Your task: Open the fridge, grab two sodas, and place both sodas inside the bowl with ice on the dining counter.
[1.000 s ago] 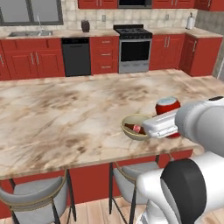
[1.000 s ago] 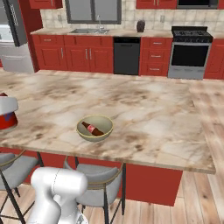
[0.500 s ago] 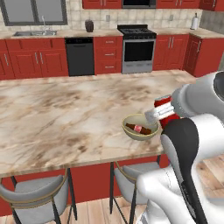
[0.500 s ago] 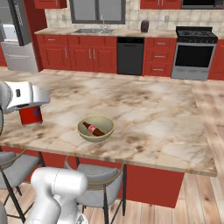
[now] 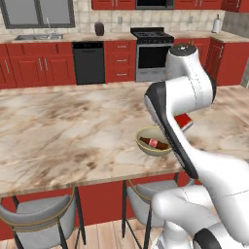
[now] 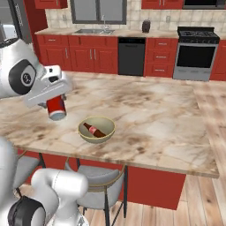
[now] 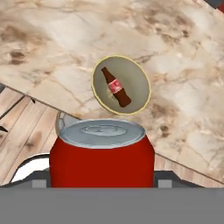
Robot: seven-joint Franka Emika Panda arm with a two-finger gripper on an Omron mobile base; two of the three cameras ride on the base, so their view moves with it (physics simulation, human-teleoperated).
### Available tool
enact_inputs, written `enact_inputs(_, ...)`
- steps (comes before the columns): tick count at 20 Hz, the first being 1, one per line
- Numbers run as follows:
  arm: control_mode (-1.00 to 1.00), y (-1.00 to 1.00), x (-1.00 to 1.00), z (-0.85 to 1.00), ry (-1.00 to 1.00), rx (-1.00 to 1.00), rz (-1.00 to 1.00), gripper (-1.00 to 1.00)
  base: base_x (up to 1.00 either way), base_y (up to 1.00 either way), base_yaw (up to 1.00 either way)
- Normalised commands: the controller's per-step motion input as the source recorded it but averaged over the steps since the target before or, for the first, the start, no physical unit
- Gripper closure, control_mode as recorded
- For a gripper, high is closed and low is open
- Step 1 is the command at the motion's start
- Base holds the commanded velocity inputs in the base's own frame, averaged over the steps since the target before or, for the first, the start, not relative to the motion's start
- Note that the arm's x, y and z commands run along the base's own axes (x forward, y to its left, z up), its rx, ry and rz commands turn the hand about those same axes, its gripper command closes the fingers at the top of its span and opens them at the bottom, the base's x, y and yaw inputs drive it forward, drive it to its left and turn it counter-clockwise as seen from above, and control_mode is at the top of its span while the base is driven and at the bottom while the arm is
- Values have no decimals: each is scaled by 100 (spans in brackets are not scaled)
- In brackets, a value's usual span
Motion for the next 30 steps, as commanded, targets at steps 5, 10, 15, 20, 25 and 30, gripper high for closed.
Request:
enact_inputs(5,-100,-36,87,-58,18,-3,4,100,0,0,0)
enact_inputs(10,-100,-16,59,-74,3,-1,10,100,0,0,0)
enact_inputs(15,-100,0,44,-81,4,-1,12,100,0,0,0)
enact_inputs(20,-100,-10,45,-62,4,0,14,100,0,0,0)
enact_inputs(25,-100,-21,63,-39,3,2,13,100,0,0,0)
enact_inputs(30,-100,-6,64,-17,6,1,7,100,0,0,0)
